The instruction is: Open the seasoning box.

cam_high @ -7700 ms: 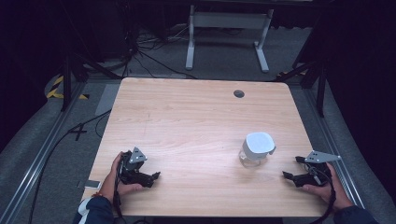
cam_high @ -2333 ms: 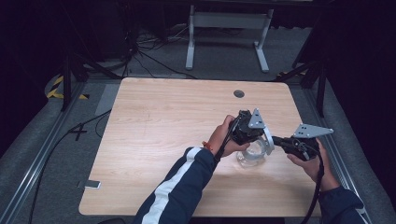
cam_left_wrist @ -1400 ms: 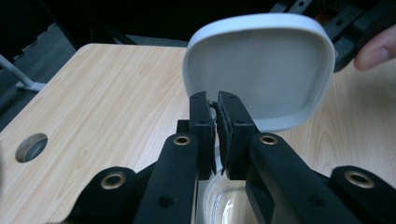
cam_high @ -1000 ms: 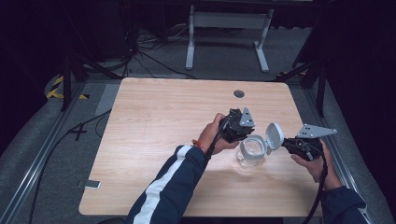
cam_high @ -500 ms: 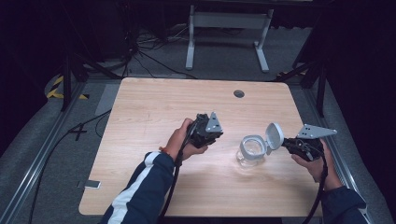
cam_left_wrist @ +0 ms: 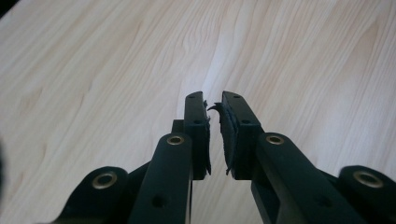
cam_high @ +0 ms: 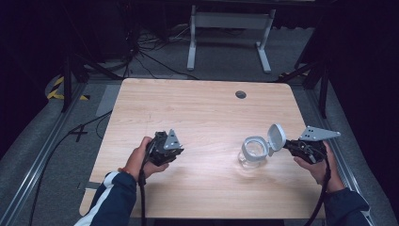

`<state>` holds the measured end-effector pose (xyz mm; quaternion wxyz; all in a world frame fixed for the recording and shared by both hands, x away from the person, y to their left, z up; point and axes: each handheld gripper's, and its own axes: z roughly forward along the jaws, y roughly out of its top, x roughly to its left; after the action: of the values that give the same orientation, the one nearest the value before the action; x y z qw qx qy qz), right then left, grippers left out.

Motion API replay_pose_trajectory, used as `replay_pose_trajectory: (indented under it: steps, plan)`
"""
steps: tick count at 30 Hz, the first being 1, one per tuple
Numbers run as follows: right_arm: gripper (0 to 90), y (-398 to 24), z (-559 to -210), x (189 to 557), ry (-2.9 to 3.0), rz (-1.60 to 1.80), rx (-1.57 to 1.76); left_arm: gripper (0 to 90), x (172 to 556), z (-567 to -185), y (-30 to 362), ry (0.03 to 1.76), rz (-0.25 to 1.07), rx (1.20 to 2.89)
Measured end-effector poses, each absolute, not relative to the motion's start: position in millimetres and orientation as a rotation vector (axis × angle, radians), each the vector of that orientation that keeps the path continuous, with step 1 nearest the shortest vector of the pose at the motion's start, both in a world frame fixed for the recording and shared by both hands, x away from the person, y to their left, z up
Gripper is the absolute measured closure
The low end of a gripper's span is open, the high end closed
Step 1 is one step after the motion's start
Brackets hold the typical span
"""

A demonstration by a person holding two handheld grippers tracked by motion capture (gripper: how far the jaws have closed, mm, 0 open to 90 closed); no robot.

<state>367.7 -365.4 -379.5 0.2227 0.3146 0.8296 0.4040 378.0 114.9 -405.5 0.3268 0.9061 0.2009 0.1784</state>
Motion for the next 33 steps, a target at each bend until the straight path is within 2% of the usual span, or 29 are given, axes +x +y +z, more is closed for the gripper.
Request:
replay_pose_trajectory:
  steps: [6, 18, 24, 25, 28, 29, 33]
  plan:
    - [88.4, -369.0, -382.7, 361.9, 2.298, 1.092, 0.868, 78.3, 363.3, -422.2, 160.4, 0.65, 0.488, 2.338]
    - [86.3, -378.0, -388.2, 344.2, 2.299, 1.043, 0.862, 70.8, 344.9, -452.7, 200.2, 0.75, 0.44, 2.348]
    - [78.9, -384.1, -400.2, 333.4, 2.294, 1.032, 0.85, 63.3, 341.0, -464.6, 208.4, 0.784, 0.398, 2.341]
    - [73.2, -389.7, -407.4, 327.5, 2.286, 1.038, 0.854, 61.6, 339.6, -467.2, 212.0, 0.786, 0.383, 2.323]
    - [65.7, -397.6, -417.6, 321.0, 2.282, 1.032, 0.872, 57.8, 338.5, -469.3, 215.7, 0.802, 0.368, 2.294]
    - [65.7, -397.6, -417.6, 321.0, 2.282, 1.032, 0.872, 57.8, 338.1, -470.2, 217.7, 0.817, 0.364, 2.281]
    - [52.5, -412.2, -436.4, 311.8, 2.29, 0.981, 0.949, 48.2, 335.5, -478.4, 224.8, 0.825, 0.344, 2.198]
